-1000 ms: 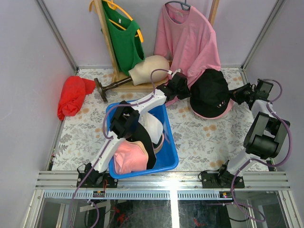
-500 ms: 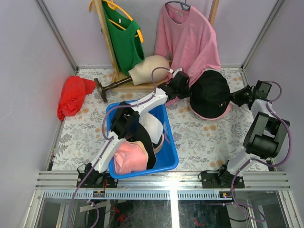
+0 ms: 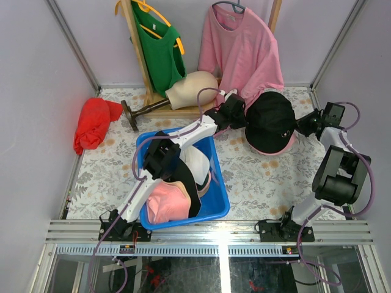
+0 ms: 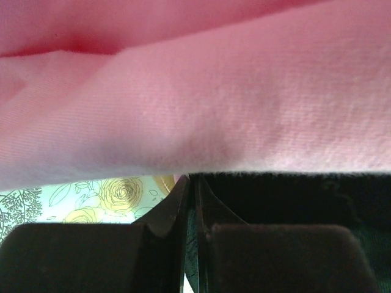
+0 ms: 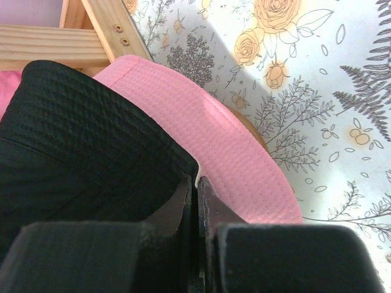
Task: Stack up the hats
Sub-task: Adjust the hat on the hat stand, then pick up the hat from the bin.
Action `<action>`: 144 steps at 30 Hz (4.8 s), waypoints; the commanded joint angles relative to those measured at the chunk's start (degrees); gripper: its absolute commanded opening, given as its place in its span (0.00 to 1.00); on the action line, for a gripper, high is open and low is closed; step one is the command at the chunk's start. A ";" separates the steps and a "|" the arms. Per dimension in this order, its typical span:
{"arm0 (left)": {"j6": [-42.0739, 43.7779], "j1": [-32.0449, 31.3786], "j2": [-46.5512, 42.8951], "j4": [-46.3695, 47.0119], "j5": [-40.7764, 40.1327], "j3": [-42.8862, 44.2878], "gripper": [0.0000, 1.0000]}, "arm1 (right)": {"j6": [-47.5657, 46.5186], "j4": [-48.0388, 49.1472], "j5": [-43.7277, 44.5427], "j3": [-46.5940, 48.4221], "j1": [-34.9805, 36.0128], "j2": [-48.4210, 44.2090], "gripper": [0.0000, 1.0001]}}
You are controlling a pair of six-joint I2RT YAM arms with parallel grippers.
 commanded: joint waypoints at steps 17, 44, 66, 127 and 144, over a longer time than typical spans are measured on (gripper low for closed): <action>5.13 -2.57 -4.73 -10.14 2.20 -14.83 0.00 | -2.53 -12.79 12.03 -12.82 -0.84 -16.34 0.00; 2.93 -0.05 -25.18 -7.64 -5.51 -18.86 0.61 | 3.51 -18.99 22.71 -2.94 -0.84 -34.72 0.62; 1.23 1.40 -67.42 -14.52 -27.49 -41.72 0.67 | -17.96 -22.97 28.91 42.16 51.36 -13.61 0.62; -13.12 1.41 -96.19 -35.65 -52.81 -52.84 0.72 | -11.34 -23.76 37.15 48.33 91.81 7.92 0.00; -9.04 1.54 -85.76 -22.38 -43.21 -49.93 0.77 | -5.16 -8.90 23.63 41.09 77.03 -12.75 0.00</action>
